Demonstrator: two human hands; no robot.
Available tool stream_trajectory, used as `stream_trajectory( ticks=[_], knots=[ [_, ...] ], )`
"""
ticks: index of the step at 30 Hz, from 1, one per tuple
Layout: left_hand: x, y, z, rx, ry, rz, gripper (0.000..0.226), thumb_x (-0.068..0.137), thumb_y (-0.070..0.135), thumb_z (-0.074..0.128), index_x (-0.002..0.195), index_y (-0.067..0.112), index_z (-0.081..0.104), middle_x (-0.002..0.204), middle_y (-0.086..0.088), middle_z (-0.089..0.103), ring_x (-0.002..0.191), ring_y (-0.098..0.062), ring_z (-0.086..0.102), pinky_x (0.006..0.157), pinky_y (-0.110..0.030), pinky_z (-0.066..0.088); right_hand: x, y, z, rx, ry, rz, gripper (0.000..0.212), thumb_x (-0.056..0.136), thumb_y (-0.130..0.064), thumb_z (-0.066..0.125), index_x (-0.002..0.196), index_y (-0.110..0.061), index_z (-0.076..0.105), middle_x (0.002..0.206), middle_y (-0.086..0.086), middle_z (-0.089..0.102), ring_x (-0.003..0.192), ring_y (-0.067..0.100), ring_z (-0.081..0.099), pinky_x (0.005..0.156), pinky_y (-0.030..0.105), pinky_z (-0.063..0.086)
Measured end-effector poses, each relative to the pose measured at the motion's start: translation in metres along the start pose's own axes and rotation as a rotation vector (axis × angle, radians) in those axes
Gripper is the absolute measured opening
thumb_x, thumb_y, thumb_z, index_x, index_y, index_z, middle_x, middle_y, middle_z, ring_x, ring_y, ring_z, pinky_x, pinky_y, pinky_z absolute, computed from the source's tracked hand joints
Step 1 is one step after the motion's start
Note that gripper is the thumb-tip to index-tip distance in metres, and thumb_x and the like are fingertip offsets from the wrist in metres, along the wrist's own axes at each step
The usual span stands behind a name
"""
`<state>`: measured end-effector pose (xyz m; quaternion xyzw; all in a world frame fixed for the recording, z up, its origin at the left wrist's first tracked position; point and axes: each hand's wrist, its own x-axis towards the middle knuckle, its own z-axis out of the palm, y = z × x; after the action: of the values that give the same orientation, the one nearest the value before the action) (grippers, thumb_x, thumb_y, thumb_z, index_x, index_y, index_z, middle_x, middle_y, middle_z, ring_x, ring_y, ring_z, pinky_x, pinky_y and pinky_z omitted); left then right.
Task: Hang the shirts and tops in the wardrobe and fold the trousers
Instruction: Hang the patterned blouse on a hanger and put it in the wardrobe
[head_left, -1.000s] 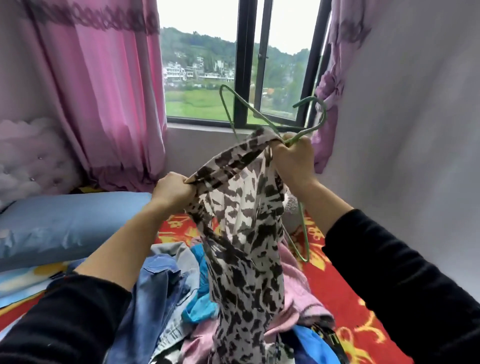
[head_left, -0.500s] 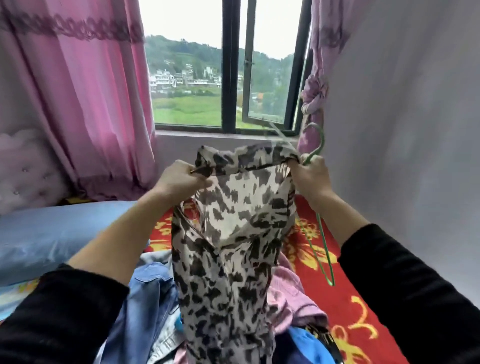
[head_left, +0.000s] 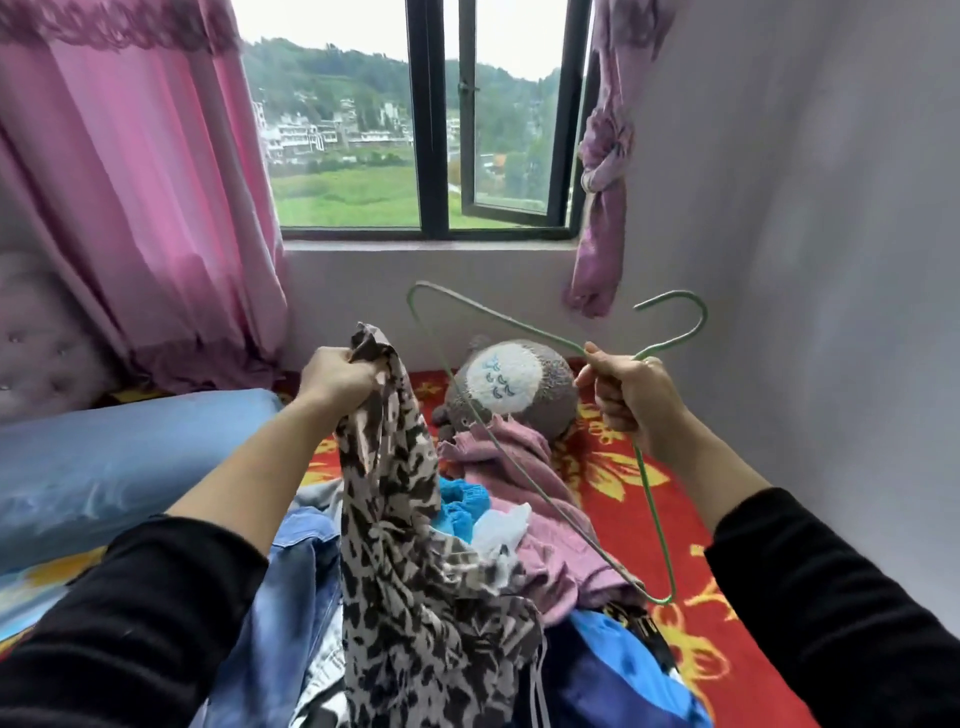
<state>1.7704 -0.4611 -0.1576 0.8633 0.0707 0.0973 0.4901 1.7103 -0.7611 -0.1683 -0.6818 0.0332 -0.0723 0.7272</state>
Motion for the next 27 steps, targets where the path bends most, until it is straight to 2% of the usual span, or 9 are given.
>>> stream_trajectory(
  ticks=[3,7,12,14,16,18,20,23,27],
  knots=[
    [0.000,-0.010,-0.003,0.071,0.060,-0.008,0.026,0.077,0.027,0.061,0.072,0.001,0.065,0.065,-0.010,0.053,0.067,-0.027,0.049,0.057,-0.034,0.037,-0.013,0.011,-0.011,-0.062,-0.069,0.107,0.039,0.093,-0.032,0.058,0.066,-0.005,0.061,0.047,-0.005,0.023,0.038,0.008,0.016,0.035,0.014,0.013],
    [0.000,-0.021,-0.006,0.112,0.073,0.042,0.021,0.081,0.018,0.064,0.067,0.002,0.061,0.061,-0.009,0.049,0.064,-0.028,0.044,0.054,-0.035,0.032,-0.027,0.025,-0.008,-0.240,-0.163,0.198,0.037,0.090,-0.029,0.061,0.067,-0.001,0.063,0.045,-0.005,0.026,0.035,0.007,0.021,0.036,0.014,0.016],
    [-0.008,-0.015,-0.003,0.210,0.025,0.205,0.025,0.076,0.013,0.068,0.055,0.009,0.055,0.050,-0.008,0.045,0.057,-0.026,0.042,0.051,-0.031,0.035,-0.033,0.029,0.036,-0.355,-0.198,0.127,0.038,0.093,-0.025,0.060,0.062,-0.004,0.065,0.040,-0.004,0.031,0.033,0.009,0.024,0.036,0.015,0.017],
    [-0.011,-0.013,-0.001,0.262,-0.005,0.283,0.025,0.074,0.010,0.067,0.053,0.010,0.053,0.048,-0.006,0.041,0.056,-0.025,0.039,0.051,-0.030,0.035,-0.037,0.025,0.058,-0.296,-0.207,0.088,0.033,0.096,-0.014,0.056,0.067,0.001,0.061,0.034,-0.009,0.036,0.027,0.003,0.030,0.031,0.014,0.024],
    [-0.015,-0.011,0.000,0.287,-0.033,0.330,0.017,0.073,0.008,0.065,0.057,0.012,0.059,0.046,-0.003,0.042,0.056,-0.027,0.042,0.052,-0.031,0.035,-0.040,0.023,0.079,-0.262,-0.202,0.056,0.022,0.095,-0.003,0.054,0.073,0.002,0.058,0.032,-0.010,0.042,0.028,-0.002,0.038,0.033,0.012,0.032],
    [-0.019,-0.012,-0.001,0.350,-0.023,0.377,0.014,0.072,0.006,0.061,0.070,0.017,0.070,0.055,-0.006,0.055,0.065,-0.034,0.053,0.057,-0.033,0.041,-0.037,0.027,0.096,-0.357,-0.176,-0.016,0.019,0.093,-0.004,0.057,0.075,0.000,0.058,0.040,-0.009,0.048,0.034,0.000,0.042,0.040,0.016,0.035],
    [-0.022,-0.015,-0.006,0.459,0.012,0.409,0.028,0.069,0.002,0.056,0.081,0.020,0.073,0.075,-0.013,0.068,0.079,-0.038,0.059,0.064,-0.036,0.045,-0.032,0.029,0.103,-0.497,-0.154,-0.053,0.022,0.091,-0.012,0.060,0.071,-0.004,0.061,0.051,-0.001,0.052,0.044,0.007,0.045,0.046,0.018,0.036],
    [-0.021,-0.028,-0.016,0.520,0.061,0.373,0.039,0.067,-0.002,0.051,0.091,0.021,0.074,0.091,-0.014,0.071,0.092,-0.039,0.060,0.071,-0.038,0.048,-0.030,0.026,0.102,-0.659,-0.134,-0.068,0.030,0.092,-0.017,0.059,0.062,-0.010,0.059,0.058,0.003,0.058,0.050,0.007,0.048,0.048,0.013,0.037],
    [-0.024,-0.039,-0.016,0.511,0.066,0.341,0.046,0.068,0.000,0.050,0.097,0.026,0.073,0.096,-0.011,0.071,0.092,-0.037,0.060,0.071,-0.039,0.050,-0.032,0.024,0.107,-0.720,-0.110,-0.101,0.031,0.092,-0.019,0.058,0.070,0.000,0.065,0.067,0.012,0.063,0.059,0.014,0.051,0.058,0.026,0.041]
  ],
)
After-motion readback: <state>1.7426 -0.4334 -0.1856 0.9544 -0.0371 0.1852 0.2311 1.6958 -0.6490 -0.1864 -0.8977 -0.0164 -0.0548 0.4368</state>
